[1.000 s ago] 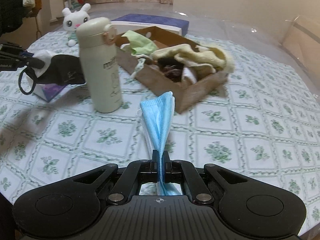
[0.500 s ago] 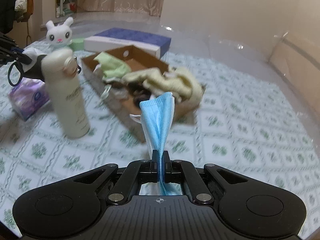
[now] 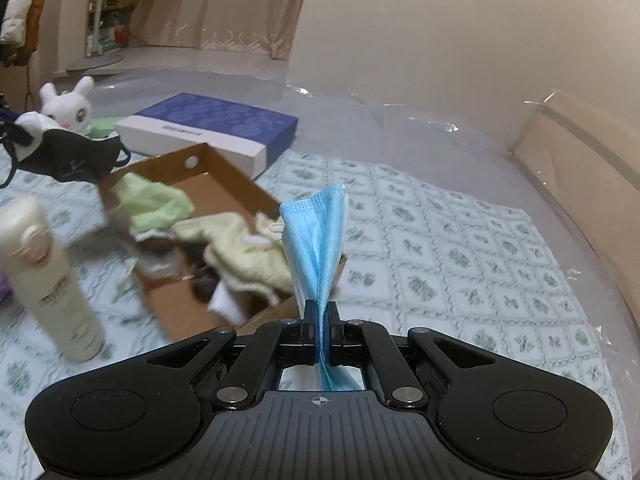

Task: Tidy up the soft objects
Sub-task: 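Carry both masks over the cardboard box with both tools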

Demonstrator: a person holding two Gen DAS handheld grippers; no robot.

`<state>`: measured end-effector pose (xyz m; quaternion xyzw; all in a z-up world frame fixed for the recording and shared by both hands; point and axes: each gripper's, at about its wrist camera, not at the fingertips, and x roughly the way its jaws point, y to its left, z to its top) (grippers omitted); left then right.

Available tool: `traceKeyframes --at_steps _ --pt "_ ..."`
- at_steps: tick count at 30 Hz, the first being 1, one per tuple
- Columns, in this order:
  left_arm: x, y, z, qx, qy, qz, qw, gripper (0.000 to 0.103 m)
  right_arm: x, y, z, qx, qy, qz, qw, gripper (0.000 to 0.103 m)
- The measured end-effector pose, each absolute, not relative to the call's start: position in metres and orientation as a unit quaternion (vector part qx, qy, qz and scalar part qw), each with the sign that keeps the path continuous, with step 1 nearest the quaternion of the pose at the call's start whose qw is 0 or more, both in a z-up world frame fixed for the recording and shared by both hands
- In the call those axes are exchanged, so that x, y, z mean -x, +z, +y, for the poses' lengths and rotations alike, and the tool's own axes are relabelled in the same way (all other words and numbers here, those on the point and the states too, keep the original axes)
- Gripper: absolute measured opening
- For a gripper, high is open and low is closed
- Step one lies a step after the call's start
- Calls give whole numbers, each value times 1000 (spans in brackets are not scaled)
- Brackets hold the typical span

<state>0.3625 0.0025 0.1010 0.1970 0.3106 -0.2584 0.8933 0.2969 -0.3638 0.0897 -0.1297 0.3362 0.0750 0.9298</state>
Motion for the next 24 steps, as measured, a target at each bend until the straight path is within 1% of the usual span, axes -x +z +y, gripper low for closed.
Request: traceKeyframes --at_steps 11,24 --pt "-418 80 -26 -195 -254 316 893 11 -371 64 -365 126 68 354 924 2" --pt "-465 28 -57 -208 -260 347 877 11 -420 19 -328 143 106 400 899 2"
